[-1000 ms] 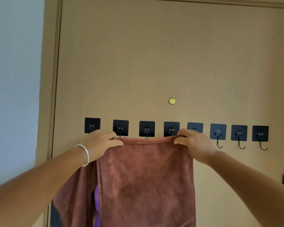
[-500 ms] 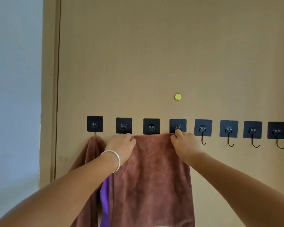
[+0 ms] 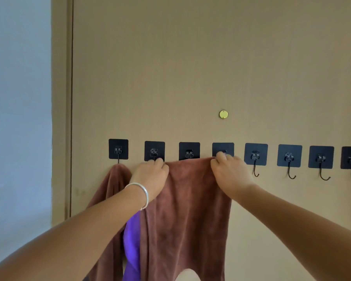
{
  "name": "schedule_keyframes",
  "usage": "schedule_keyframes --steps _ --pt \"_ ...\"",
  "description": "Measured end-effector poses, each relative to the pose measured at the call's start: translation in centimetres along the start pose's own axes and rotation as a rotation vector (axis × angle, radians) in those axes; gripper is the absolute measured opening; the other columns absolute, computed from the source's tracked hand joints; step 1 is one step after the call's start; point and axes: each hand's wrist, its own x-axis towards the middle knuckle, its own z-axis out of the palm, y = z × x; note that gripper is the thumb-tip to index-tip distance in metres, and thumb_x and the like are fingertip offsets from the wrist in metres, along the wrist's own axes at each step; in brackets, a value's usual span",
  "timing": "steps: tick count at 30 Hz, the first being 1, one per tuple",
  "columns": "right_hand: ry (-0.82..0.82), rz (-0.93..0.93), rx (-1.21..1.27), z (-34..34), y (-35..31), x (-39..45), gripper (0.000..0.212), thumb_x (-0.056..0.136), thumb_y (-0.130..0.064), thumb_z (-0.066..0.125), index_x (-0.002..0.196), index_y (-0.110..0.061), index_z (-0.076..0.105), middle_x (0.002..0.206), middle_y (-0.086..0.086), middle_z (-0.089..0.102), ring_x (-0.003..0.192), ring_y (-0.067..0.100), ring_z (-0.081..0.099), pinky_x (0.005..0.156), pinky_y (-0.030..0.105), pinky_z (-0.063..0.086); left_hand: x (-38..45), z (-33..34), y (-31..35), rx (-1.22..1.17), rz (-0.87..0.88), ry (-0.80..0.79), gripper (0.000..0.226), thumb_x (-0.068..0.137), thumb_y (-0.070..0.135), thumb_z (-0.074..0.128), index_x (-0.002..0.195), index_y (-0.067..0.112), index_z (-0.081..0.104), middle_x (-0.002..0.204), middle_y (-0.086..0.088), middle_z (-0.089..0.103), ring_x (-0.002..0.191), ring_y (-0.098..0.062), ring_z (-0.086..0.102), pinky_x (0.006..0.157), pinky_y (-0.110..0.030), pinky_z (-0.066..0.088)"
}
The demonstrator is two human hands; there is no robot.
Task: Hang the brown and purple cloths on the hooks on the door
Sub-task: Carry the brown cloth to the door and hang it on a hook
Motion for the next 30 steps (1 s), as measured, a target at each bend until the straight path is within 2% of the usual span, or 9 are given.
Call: schedule_keyframes --steps 4,6,10,13,17,21,24,27,30 --pt "0.077 0.06 -0.012 -0.9 2.3 0.6 0.022 0.089 -0.005 0.037 0.097 -0.012 0.056 0.095 0.007 0.052 0.075 0.024 0.053 0.063 0.033 0.034 -0.3 -0.3 -2.0 -0.04 -0.045 0.175 0.044 0.08 -0.001 0.042 0.12 0.012 0.055 0.093 -0.008 0.051 0.076 -0.027 0.051 0.061 -0.035 0.037" --pt "0.082 0.082 -0.01 -0.9 2.1 0.8 0.022 0.088 -0.003 0.037 0.095 -0.01 0.057 0.094 0.008 0.052 0.074 0.025 0.052 0.061 0.033 0.034 -0.3 -0.4 -1.9 -0.06 -0.072 0.194 0.045 0.08 -0.001 0.042 0.122 0.011 0.055 0.094 -0.008 0.051 0.077 -0.027 0.051 0.059 -0.036 0.037" --pt "0.003 0.092 -0.027 0.0 0.3 1.0 0.025 0.092 -0.004 0.032 0.107 -0.009 0.052 0.104 0.008 0.051 0.084 0.023 0.053 0.065 0.031 0.032 0.5 -0.4 -0.6 -0.04 -0.099 0.067 0.032 0.084 0.0 0.04 0.111 0.013 0.051 0.1 -0.006 0.047 0.082 -0.025 0.049 0.061 -0.034 0.031" --pt "-0.041 0.055 -0.07 1.2 -1.6 0.5 0.029 0.093 -0.002 0.029 0.111 -0.005 0.052 0.104 0.01 0.051 0.086 0.023 0.053 0.066 0.032 0.033 1.0 -0.2 1.1 -0.019 -0.083 -0.037 0.027 0.086 0.0 0.04 0.107 0.012 0.051 0.106 -0.008 0.05 0.087 -0.026 0.052 0.063 -0.035 0.035" --pt "-0.138 0.012 -0.107 2.7 -3.7 -0.6 0.029 0.097 -0.005 0.031 0.112 -0.006 0.056 0.099 0.01 0.051 0.079 0.022 0.049 0.065 0.032 0.034 0.4 1.2 3.3 0.007 -0.068 -0.158 0.032 0.088 -0.001 0.039 0.114 0.01 0.055 0.114 -0.012 0.052 0.1 -0.031 0.056 0.079 -0.039 0.044" --pt "-0.241 0.008 -0.048 4.0 -5.5 -2.3 0.03 0.097 -0.005 0.032 0.112 -0.007 0.058 0.104 0.011 0.053 0.089 0.026 0.057 0.067 0.033 0.036 -1.7 2.9 5.0 0.024 -0.042 -0.275 0.032 0.088 0.001 0.041 0.114 0.012 0.057 0.118 -0.01 0.051 0.101 -0.031 0.057 0.068 -0.038 0.04" --pt "-0.233 0.039 0.047 4.2 -5.0 -2.9 0.029 0.096 -0.007 0.033 0.111 -0.01 0.058 0.107 0.01 0.053 0.09 0.026 0.058 0.067 0.034 0.036 -2.4 2.8 5.0 0.006 -0.035 -0.27 0.03 0.088 0.003 0.041 0.112 0.013 0.057 0.116 -0.009 0.052 0.099 -0.03 0.058 0.067 -0.038 0.038" --pt "-0.193 0.103 0.171 3.9 -3.4 -3.0 0.026 0.093 -0.015 0.037 0.105 -0.014 0.06 0.106 0.008 0.054 0.086 0.026 0.058 0.066 0.034 0.038 -2.7 2.0 3.4 -0.097 -0.049 -0.204 0.024 0.089 0.016 0.041 0.105 0.015 0.058 0.11 -0.006 0.056 0.094 -0.028 0.058 0.066 -0.037 0.035" --pt "-0.145 0.144 0.201 3.4 -2.1 -2.8 0.029 0.094 -0.039 0.041 0.1 -0.018 0.061 0.102 0.005 0.057 0.083 0.025 0.06 0.063 0.034 0.037 -2.9 0.8 1.7 -0.157 -0.066 -0.098 0.032 0.093 0.043 0.037 0.096 0.019 0.059 0.101 0.0 0.057 0.087 -0.024 0.058 0.062 -0.032 0.035"
